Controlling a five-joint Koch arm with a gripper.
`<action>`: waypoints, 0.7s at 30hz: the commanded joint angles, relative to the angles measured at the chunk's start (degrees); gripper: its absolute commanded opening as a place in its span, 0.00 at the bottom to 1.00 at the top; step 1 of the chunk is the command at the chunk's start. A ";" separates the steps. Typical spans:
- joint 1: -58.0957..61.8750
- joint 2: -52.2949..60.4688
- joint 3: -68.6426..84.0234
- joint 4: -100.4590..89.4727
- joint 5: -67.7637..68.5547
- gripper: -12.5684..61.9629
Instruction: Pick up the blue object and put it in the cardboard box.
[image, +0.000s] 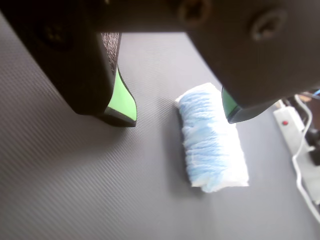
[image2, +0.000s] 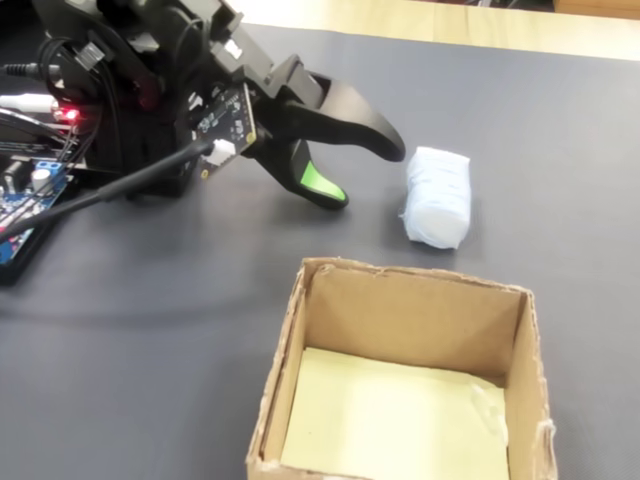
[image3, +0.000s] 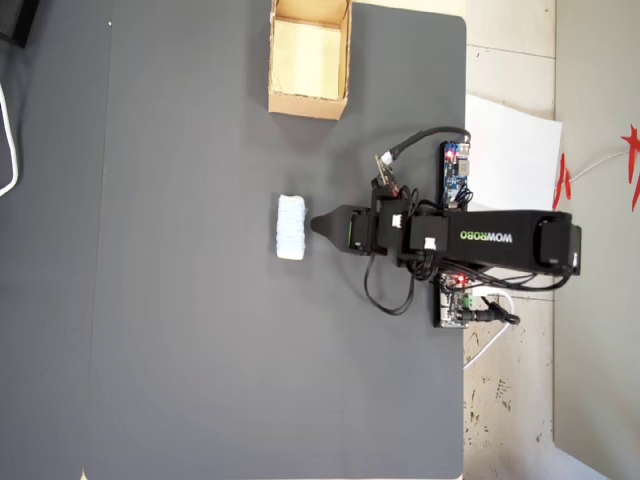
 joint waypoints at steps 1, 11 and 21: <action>-0.70 4.57 -2.37 6.42 -1.58 0.62; -1.67 -3.78 -19.86 19.86 -2.37 0.62; -1.76 -20.83 -38.50 29.79 -2.29 0.61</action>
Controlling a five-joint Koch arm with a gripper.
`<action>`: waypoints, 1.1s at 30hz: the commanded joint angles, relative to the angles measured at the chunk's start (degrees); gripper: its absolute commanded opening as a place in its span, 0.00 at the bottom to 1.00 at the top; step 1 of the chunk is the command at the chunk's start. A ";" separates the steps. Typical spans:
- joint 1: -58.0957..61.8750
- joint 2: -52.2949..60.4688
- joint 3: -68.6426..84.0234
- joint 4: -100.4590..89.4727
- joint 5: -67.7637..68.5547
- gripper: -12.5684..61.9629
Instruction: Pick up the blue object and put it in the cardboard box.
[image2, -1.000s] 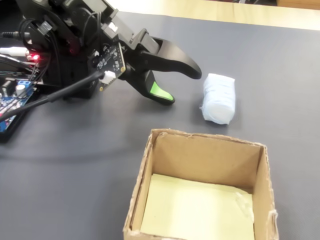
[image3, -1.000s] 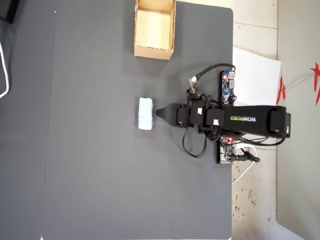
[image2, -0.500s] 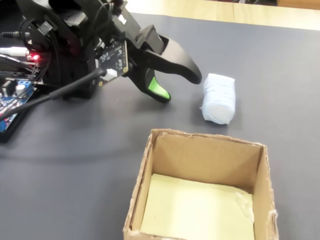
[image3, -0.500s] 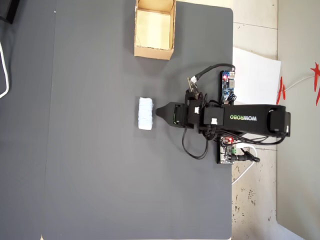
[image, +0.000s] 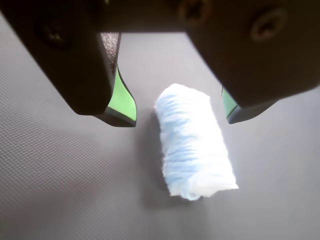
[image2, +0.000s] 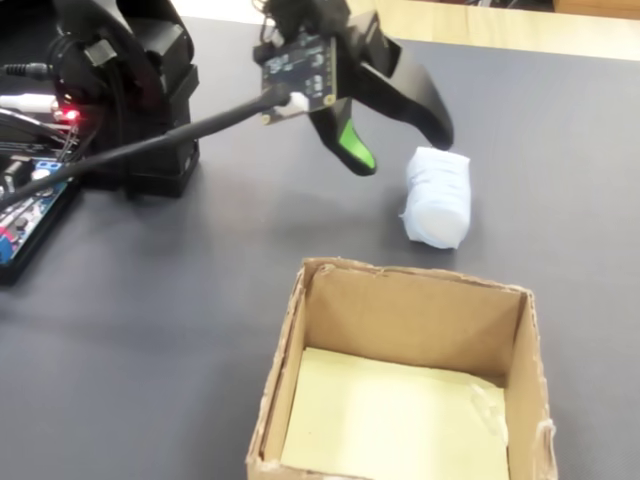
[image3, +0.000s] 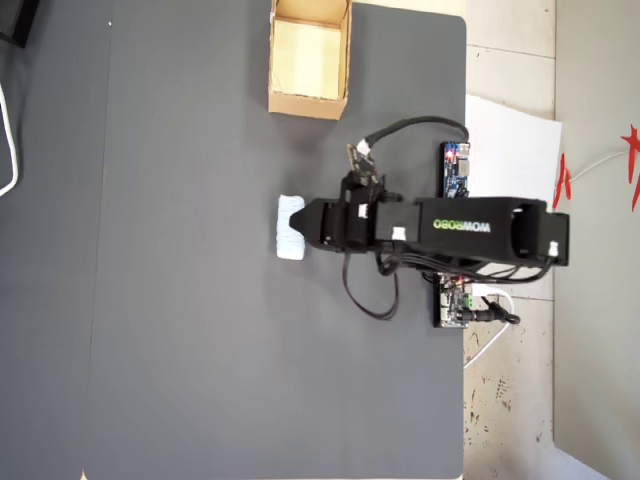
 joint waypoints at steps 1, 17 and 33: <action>-0.44 -1.05 -5.27 -0.26 0.44 0.61; -1.14 -20.83 -13.36 -0.44 1.05 0.58; -0.18 -13.71 -5.27 -26.63 1.05 0.36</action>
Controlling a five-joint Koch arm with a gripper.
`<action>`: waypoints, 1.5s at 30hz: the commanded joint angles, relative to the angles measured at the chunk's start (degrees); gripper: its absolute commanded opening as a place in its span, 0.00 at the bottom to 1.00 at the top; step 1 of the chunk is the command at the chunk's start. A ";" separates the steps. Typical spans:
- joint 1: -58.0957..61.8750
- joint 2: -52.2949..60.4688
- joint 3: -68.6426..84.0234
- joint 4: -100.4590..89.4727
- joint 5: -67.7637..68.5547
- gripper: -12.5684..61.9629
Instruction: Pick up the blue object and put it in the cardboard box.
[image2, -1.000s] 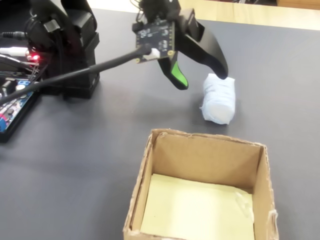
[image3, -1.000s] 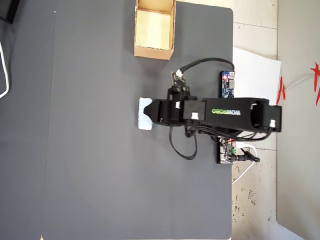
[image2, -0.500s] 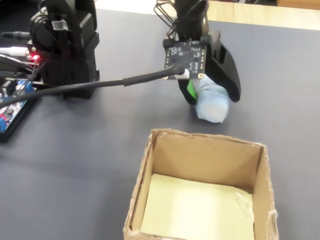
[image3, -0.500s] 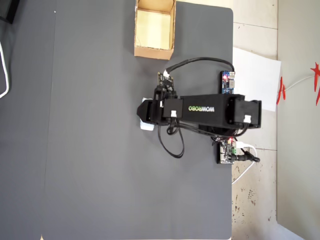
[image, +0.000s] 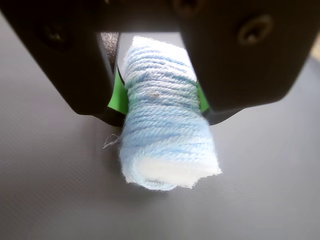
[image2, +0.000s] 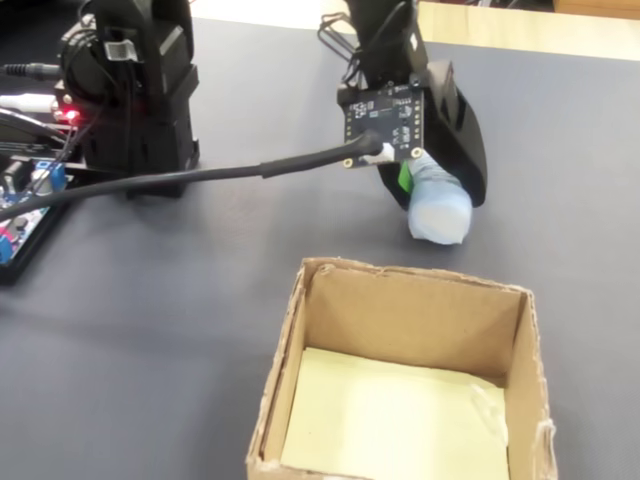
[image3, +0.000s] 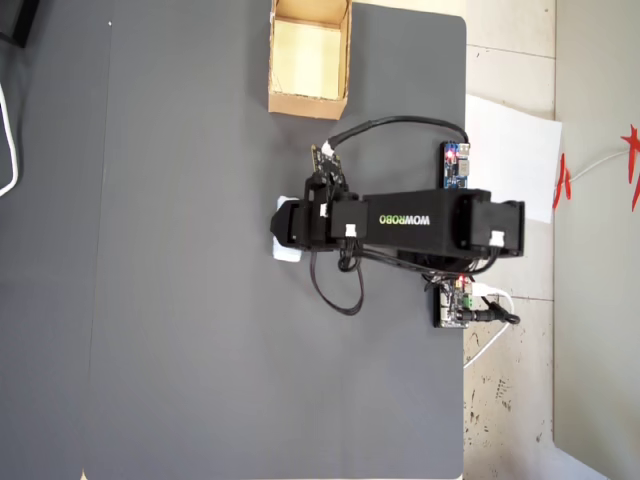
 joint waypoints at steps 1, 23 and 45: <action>0.44 4.31 0.00 -10.02 0.97 0.36; 11.16 31.46 11.69 -19.86 -9.05 0.36; 39.81 10.55 -12.22 -16.87 -16.00 0.36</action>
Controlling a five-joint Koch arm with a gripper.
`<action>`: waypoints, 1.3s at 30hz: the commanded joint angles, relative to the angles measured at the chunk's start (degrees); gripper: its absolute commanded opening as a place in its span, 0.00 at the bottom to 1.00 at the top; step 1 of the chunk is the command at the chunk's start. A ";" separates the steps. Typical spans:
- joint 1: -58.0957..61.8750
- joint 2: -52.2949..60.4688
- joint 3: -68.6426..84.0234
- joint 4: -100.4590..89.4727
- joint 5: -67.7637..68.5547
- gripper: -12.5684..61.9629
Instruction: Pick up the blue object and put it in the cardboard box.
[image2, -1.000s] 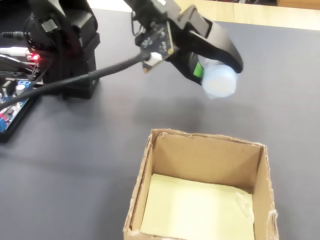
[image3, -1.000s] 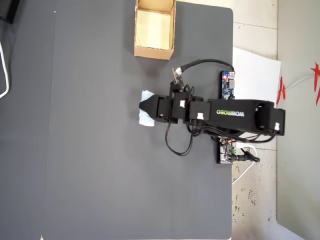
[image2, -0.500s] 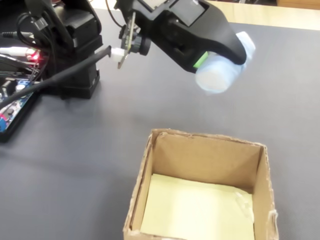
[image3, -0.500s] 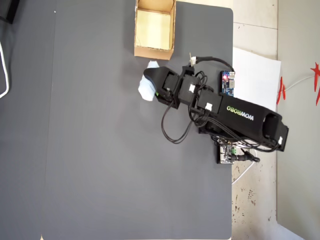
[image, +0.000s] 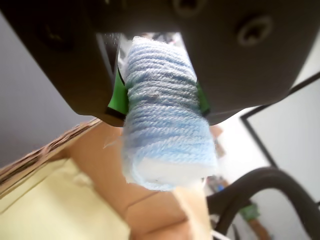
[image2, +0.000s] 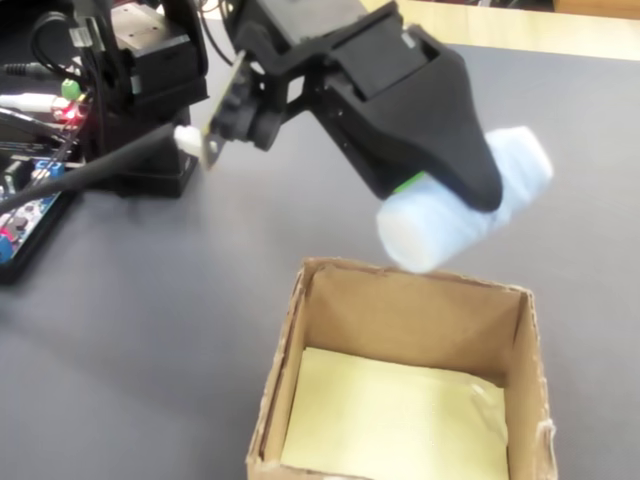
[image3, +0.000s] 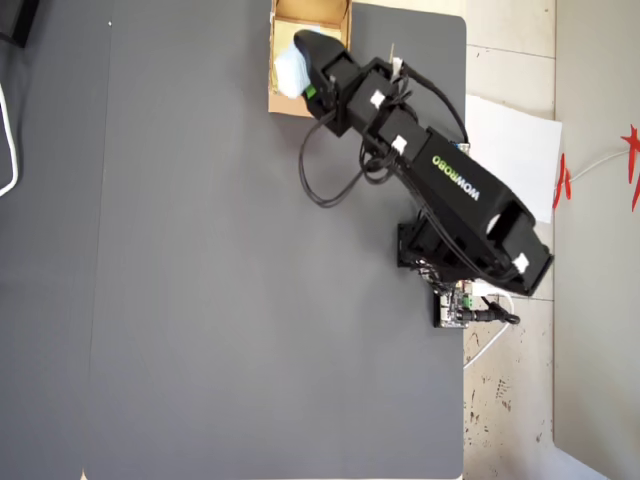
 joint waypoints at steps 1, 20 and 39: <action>1.32 -0.26 -5.62 -2.29 0.18 0.37; -4.13 6.50 3.43 -5.19 10.63 0.62; -33.22 29.27 37.62 -16.08 18.90 0.62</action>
